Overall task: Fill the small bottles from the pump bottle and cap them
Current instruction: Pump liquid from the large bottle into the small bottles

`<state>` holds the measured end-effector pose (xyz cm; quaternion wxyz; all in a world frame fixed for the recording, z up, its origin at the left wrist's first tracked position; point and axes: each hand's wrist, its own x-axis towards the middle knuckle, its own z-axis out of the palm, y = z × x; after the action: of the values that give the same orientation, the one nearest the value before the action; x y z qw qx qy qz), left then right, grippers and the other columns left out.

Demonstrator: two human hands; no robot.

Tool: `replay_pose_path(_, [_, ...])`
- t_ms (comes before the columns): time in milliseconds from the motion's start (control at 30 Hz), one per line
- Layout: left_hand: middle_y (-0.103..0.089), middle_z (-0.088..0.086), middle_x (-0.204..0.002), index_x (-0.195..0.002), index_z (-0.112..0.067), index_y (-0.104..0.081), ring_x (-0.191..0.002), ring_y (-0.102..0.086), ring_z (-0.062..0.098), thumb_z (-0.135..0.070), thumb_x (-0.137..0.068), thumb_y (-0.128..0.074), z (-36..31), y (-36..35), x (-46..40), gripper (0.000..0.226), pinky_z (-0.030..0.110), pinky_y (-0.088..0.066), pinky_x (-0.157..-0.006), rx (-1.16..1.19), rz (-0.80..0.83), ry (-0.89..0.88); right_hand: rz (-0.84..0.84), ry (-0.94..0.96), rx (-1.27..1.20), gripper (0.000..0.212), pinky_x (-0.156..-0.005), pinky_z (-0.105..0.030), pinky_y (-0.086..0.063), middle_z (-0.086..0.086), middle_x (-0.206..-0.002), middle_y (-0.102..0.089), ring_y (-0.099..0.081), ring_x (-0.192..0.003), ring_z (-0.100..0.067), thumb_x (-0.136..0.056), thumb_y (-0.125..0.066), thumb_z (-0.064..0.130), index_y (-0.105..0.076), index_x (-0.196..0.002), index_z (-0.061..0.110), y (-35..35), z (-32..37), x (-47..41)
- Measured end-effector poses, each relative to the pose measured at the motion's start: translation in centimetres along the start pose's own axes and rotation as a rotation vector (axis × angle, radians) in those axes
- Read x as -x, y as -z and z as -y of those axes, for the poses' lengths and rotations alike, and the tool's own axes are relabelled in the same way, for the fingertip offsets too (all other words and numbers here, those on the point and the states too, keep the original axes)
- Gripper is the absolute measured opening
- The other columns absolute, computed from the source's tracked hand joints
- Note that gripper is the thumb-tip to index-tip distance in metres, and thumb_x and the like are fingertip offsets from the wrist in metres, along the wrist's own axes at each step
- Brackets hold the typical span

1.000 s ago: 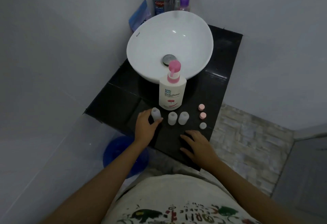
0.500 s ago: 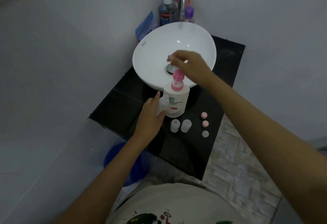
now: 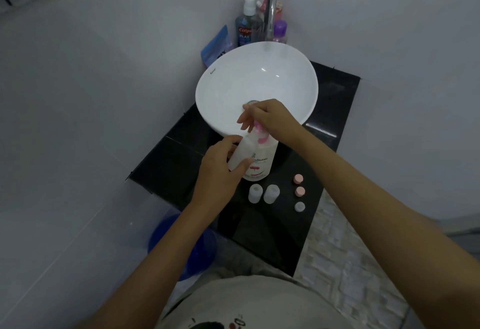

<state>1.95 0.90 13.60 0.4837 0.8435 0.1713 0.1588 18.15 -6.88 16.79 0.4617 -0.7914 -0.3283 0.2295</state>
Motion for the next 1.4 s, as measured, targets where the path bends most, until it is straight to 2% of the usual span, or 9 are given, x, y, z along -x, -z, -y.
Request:
replay_pose_path(100, [-0.061, -0.005, -0.116, -0.125, -0.023, -0.055, -0.106, -0.058, 0.011, -0.032, -0.086, -0.065, -0.4, 0.0, -0.1, 0.042, 0.038, -0.054, -0.089, 0.005, -0.004, 0.012, -0.008, 0.015, -0.007, 0.039, -0.071, -0.023, -0.052, -0.007, -0.079, -0.072, -0.063, -0.075, -0.014, -0.098, -0.044, 0.026, -0.073, -0.088, 0.003, 0.1, 0.0, 0.1])
replay_pose_path(233, [-0.06, -0.005, -0.113, -0.128, -0.022, -0.055, -0.105, -0.057, 0.011, -0.032, -0.087, -0.064, -1.0, 0.1, 0.3, 0.043, 0.035, -0.054, -0.088, 0.027, -0.013, 0.013, 0.065, 0.017, -0.035, 0.032, -0.083, -0.031, -0.051, -0.01, -0.085, -0.073, -0.064, -0.073, -0.013, -0.097, -0.047, 0.023, -0.073, -0.092, 0.004, 0.6, 0.5, 0.2])
replay_pose_path(367, [-0.059, -0.007, -0.109, -0.128, -0.023, -0.056, -0.104, -0.057, 0.009, -0.033, -0.088, -0.062, -1.5, 0.3, 0.2, 0.042, 0.03, -0.053, -0.085, 0.061, -0.003, 0.02, 0.223, 0.006, -0.065, 0.026, -0.088, -0.03, -0.052, -0.012, -0.096, -0.073, -0.068, -0.088, -0.024, -0.095, -0.05, 0.019, -0.072, -0.099, 0.006, 1.4, 0.9, -0.1])
replay_pose_path(533, [-0.059, -0.006, -0.105, -0.126, -0.023, -0.059, -0.098, -0.058, 0.004, -0.029, -0.09, -0.062, -2.1, 0.2, -0.2, 0.037, 0.007, -0.047, -0.074, 0.162, 0.001, 0.029, 0.132, -0.021, -0.156, 0.04, -0.084, -0.026, -0.052, -0.014, -0.093, -0.073, -0.066, -0.084, -0.019, -0.099, -0.041, 0.024, -0.072, -0.097, -0.001, 1.3, 0.4, -0.2])
replay_pose_path(733, [-0.058, -0.007, -0.098, -0.125, -0.022, -0.059, -0.089, -0.057, -0.003, -0.029, -0.09, -0.061, -1.5, 0.0, -0.4, 0.035, 0.005, -0.046, -0.07, 0.183, -0.02, 0.054, 0.099, -0.031, -0.172, 0.042, -0.073, -0.013, -0.047, -0.004, -0.096, -0.072, -0.06, -0.086, -0.012, -0.101, -0.035, 0.027, -0.072, -0.095, 0.009, 0.2, 0.1, -0.3])
replay_pose_path(1000, [-0.056, -0.002, -0.095, -0.129, -0.021, -0.058, -0.086, -0.055, 0.002, -0.028, -0.088, -0.064, -0.2, 0.1, -0.6, 0.043, 0.007, -0.044, -0.072, 0.158, -0.011, 0.054, 0.189, -0.087, -0.162, 0.036, -0.086, -0.025, -0.047, -0.002, -0.111, -0.07, -0.064, -0.097, -0.015, -0.1, -0.038, 0.025, -0.071, -0.101, 0.012, 0.8, -0.4, -0.3])
replay_pose_path(1100, [-0.057, 0.002, -0.096, -0.129, -0.023, -0.058, -0.085, -0.056, 0.003, -0.027, -0.087, -0.064, -0.2, 0.3, -0.9, 0.043, 0.01, -0.044, -0.072, 0.177, -0.034, 0.02, 0.16, -0.032, -0.145, 0.035, -0.091, -0.034, -0.048, -0.006, -0.103, -0.072, -0.064, -0.093, -0.018, -0.099, -0.039, 0.022, -0.072, -0.098, 0.012, 1.0, -0.2, -0.7])
replay_pose_path(1267, [-0.057, 0.004, -0.102, -0.132, -0.023, -0.056, -0.091, -0.057, 0.007, -0.031, -0.087, -0.063, 0.5, -0.2, -0.7, 0.046, 0.014, -0.047, -0.076, 0.167, -0.031, 0.037, 0.066, -0.039, -0.166, 0.04, -0.07, -0.012, -0.046, -0.004, -0.085, -0.071, -0.059, -0.076, -0.011, -0.101, -0.035, 0.021, -0.071, -0.098, 0.005, -0.1, -1.0, -0.7])
replay_pose_path(1400, [-0.057, 0.005, -0.104, -0.131, -0.024, -0.056, -0.092, -0.056, 0.004, -0.028, -0.087, -0.064, 1.2, 0.0, -0.7, 0.045, 0.01, -0.046, -0.076, 0.157, -0.04, 0.052, 0.033, -0.077, -0.163, 0.04, -0.068, -0.019, -0.044, -0.006, -0.082, -0.069, -0.057, -0.075, -0.014, -0.101, -0.035, 0.02, -0.07, -0.098, 0.002, -1.3, -1.3, -0.7])
